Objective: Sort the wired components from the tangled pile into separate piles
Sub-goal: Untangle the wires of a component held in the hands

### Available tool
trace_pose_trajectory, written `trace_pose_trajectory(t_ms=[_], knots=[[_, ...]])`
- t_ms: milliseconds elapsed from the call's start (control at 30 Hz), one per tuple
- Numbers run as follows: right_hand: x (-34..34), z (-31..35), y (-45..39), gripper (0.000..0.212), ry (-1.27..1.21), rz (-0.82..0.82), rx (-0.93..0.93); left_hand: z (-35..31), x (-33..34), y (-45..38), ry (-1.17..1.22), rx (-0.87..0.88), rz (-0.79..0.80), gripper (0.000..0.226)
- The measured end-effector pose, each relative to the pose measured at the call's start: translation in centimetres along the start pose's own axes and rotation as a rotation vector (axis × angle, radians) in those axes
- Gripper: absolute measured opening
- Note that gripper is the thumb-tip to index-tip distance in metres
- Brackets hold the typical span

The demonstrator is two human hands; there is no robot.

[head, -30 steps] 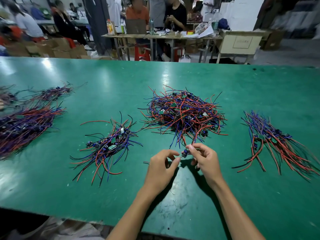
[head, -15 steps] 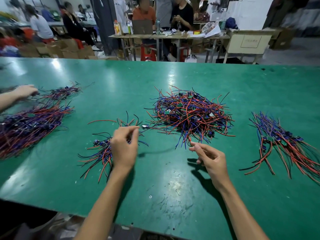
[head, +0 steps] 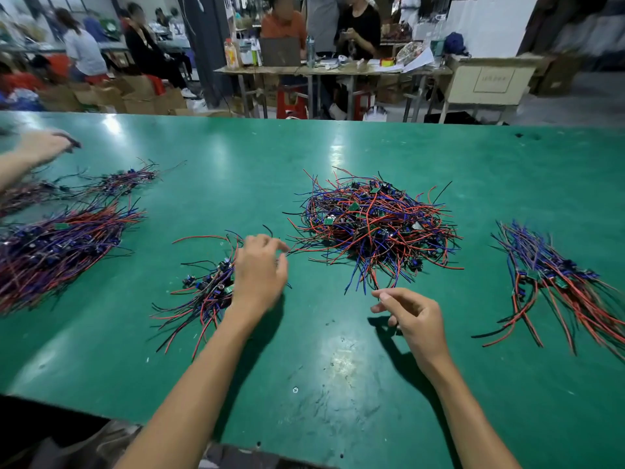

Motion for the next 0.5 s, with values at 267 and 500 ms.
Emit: trace_pose_trajectory(t_ms=[267,500], knots=[[0.0,0.3,-0.5,0.016,0.077,-0.04,0.005,-4.9,7.4,-2.8,-0.132,0.186,0.411,0.037],[-0.1,0.2,-0.8,0.018,0.105,-0.091,0.008,-7.4,7.1,0.8,0.199,-0.015,0.196,0.018]])
Point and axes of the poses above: each hand's wrist, its own y-axis away from the middle knuckle, its own x-axis out of the palm, z = x × y, the point moved 2 cm from there along -y, towards the middle knuckle, and after that the axes turned 8 degrees about -z, right-handed, at the moved point
